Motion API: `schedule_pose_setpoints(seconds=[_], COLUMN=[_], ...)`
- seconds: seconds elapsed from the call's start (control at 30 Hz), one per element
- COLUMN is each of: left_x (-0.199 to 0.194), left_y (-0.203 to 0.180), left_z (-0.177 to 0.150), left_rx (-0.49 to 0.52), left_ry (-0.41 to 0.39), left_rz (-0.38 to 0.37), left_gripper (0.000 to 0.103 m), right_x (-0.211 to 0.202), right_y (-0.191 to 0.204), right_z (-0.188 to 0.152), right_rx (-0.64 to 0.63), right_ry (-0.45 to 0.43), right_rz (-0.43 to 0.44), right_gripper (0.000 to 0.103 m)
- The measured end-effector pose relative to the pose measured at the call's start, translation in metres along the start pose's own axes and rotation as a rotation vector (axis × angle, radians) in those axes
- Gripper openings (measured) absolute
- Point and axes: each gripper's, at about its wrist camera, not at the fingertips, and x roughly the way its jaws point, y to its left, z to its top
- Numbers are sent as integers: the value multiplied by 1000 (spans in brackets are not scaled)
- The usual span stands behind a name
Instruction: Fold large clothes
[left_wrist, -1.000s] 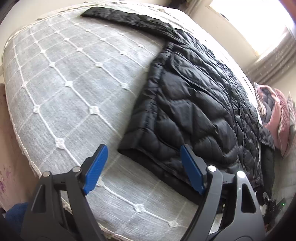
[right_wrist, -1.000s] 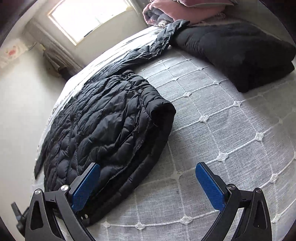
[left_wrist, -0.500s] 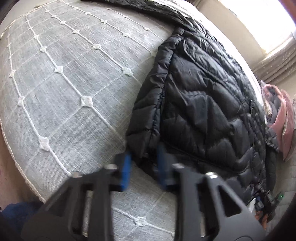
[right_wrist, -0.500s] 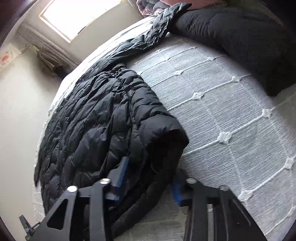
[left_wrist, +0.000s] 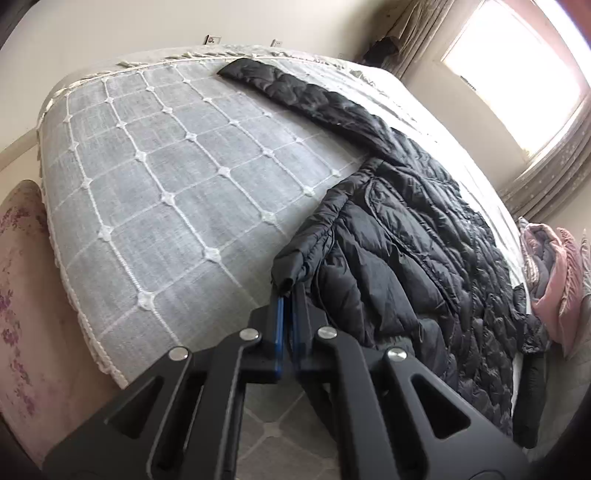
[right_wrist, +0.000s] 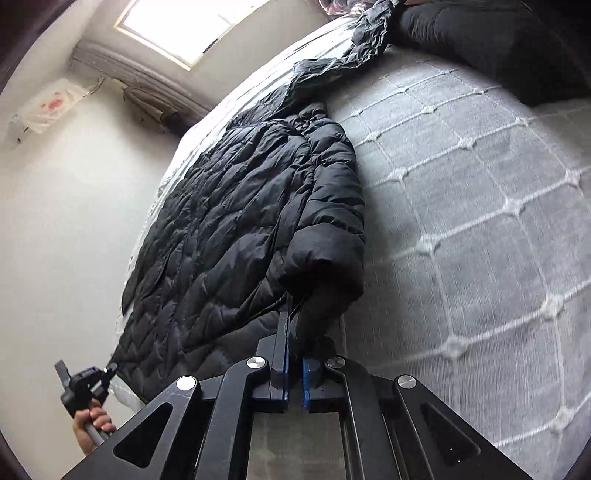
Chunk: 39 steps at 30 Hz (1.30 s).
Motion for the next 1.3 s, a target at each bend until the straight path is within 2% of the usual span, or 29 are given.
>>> schedule_pose_setpoints(seconds=[0.1, 0.2, 0.27, 0.3, 0.33, 0.37, 0.43, 0.5, 0.57, 0.67, 0.77, 0.83, 0.9, 0.97, 1.0, 1.07, 1.1, 1.13, 1.17, 1.2, 1.3], left_x=[12, 16, 7, 0, -5, -8, -8, -6, 4, 16, 13, 10, 10, 9, 9, 10, 10, 11, 11, 11, 9], left_y=[-8, -9, 2, 7, 10, 9, 8, 9, 8, -3, -17, -25, -34, -41, -45, -54, -56, -58, -61, -62, -61], left_z=[-5, -4, -2, -2, -2, -2, -4, -7, -11, -24, -33, -36, -39, -43, -45, -50, -51, -53, -55, -56, -56], left_rx=[71, 101, 66, 51, 49, 72, 101, 97, 97, 117, 166, 199, 228, 250, 265, 306, 320, 332, 345, 355, 362], left_ry=[57, 86, 74, 57, 37, 29, 41, 54, 105, 173, 176, 165, 175, 173, 173, 176, 177, 176, 173, 174, 176], left_rz=[18, 24, 4, -2, -7, -14, -21, -30, -55, -82, -107, -116, -113, -119, -119, -111, -100, -84, -72, -70, -82], left_gripper=[5, 8, 14, 22, 32, 37, 40, 41, 41, 41, 41, 41, 41, 41, 41, 41, 41, 41, 41, 41, 41], right_x=[-14, -26, -35, -42, -48, -55, -63, -62, -51, -26, -37, -36, -28, -26, -25, -21, -18, -14, -11, -10, -33], right_y=[-2, 7, 11, 14, 18, 20, 24, 24, 27, 31, 27, 25, 24, 25, 25, 19, 14, 7, 1, -4, -15], right_z=[-17, -18, -18, -17, -17, -18, -17, -18, -18, -17, -18, -19, -21, -19, -16, -8, -5, -2, -1, -2, -7], right_rx=[-23, -111, -147, -172, -187, -198, -199, -187, -176, -144, -108, -111, -103, -96, -92, -61, -42, -14, 10, 31, 89], right_ry=[-62, -91, -144, -195, -237, -269, -296, -287, -234, -134, -190, -171, -142, -143, -159, -179, -173, -150, -135, -119, -178], right_rz=[-93, -152, -222, -272, -288, -281, -224, -179, -146, -104, -88, -81, -99, -75, -97, -219, -244, -245, -220, -195, -152], right_gripper=[4, 5, 7, 9, 12, 13, 15, 20, 26, 27, 29, 43, 43, 43, 43, 43, 43, 35, 2, 4, 2])
